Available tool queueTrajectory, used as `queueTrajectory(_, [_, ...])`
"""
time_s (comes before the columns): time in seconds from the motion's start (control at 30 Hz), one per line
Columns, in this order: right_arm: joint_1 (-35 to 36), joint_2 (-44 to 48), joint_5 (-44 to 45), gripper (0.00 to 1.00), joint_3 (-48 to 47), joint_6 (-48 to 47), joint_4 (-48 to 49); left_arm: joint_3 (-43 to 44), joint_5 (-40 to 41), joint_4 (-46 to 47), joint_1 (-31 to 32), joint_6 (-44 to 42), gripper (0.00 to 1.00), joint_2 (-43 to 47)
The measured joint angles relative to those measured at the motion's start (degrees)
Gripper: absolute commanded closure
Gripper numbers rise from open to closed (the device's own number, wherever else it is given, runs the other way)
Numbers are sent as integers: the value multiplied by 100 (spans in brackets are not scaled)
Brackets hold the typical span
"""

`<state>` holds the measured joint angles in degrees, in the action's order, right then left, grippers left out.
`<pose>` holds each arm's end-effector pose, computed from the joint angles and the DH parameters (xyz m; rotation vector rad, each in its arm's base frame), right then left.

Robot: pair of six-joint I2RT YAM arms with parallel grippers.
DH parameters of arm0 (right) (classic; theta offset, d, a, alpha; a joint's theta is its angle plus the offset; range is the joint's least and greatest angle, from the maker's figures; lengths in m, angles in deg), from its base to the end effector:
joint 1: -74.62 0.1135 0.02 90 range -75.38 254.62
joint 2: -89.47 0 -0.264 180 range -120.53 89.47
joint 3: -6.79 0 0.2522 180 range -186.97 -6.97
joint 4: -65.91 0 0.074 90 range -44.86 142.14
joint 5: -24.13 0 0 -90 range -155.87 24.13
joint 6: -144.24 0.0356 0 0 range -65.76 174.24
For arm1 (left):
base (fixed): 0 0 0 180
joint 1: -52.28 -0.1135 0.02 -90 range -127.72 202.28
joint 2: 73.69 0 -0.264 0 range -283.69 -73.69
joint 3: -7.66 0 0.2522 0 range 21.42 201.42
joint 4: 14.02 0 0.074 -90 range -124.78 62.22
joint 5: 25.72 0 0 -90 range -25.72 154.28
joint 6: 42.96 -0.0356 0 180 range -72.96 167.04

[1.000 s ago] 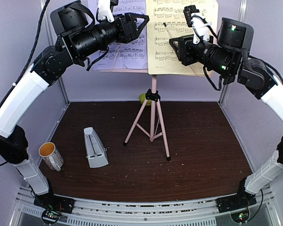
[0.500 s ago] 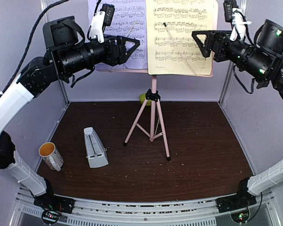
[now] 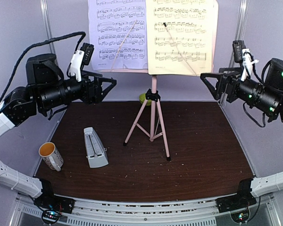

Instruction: Set up the instrument practice props

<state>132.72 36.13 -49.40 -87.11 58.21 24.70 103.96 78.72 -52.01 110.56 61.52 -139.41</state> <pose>0.0942 0.1323 0.4880 -0.5240 1.5286 0.6170 0.1317 -0.1962 0.4685 0.4694 1.6867 -0.7291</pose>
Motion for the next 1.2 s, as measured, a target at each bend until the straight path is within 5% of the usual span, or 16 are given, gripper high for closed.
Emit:
queueTrajectory(0.5, [0, 800, -887, 0, 1965, 1034, -173, -1491, -295, -627, -874, 1180, 22, 669])
queueTrajectory(1.2, [-271, -739, -1897, 0, 2203, 1318, -236, -1552, -702, -2905, -2218, 1788, 10, 61])
